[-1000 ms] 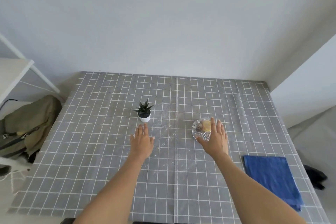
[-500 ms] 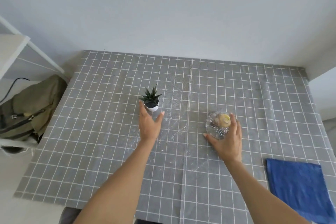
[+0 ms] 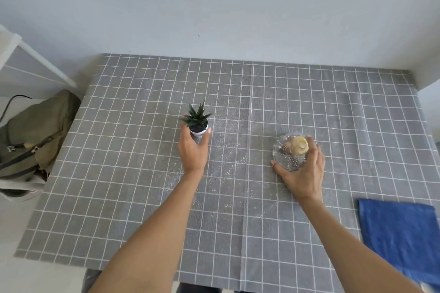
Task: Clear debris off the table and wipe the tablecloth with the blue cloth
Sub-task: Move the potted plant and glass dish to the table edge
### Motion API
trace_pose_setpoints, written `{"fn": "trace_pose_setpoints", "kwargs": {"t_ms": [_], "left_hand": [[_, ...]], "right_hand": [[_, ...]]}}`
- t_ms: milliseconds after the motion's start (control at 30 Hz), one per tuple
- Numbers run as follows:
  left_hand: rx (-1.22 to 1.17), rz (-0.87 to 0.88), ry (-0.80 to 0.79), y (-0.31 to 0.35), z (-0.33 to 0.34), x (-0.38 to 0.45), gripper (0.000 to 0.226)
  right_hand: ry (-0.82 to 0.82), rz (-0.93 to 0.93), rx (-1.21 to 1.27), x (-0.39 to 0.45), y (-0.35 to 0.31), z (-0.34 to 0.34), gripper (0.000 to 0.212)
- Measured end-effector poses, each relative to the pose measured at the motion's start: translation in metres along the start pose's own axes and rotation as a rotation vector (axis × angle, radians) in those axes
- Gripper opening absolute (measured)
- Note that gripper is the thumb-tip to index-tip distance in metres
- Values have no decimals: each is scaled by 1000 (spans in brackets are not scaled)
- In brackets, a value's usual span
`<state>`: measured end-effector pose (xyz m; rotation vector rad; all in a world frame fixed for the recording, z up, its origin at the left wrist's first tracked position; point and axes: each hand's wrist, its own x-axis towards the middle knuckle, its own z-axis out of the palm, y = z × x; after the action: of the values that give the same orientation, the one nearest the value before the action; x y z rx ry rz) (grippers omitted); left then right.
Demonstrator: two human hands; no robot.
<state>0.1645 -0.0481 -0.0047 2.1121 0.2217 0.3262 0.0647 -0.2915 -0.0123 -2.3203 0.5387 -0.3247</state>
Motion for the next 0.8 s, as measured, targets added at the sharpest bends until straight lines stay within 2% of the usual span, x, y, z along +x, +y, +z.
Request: {"fn": "trace_pose_setpoints", "kwargs": {"t_ms": [400, 700, 800], "left_hand": [[61, 90, 40, -8, -16, -12, 38], [97, 15, 91, -26, -48, -27, 40], [99, -17, 133, -34, -59, -30, 40]], "right_hand": [[41, -20, -27, 3, 3, 8, 106], [34, -48, -2, -7, -10, 20, 103], [4, -110, 2, -13, -20, 31, 102]]}}
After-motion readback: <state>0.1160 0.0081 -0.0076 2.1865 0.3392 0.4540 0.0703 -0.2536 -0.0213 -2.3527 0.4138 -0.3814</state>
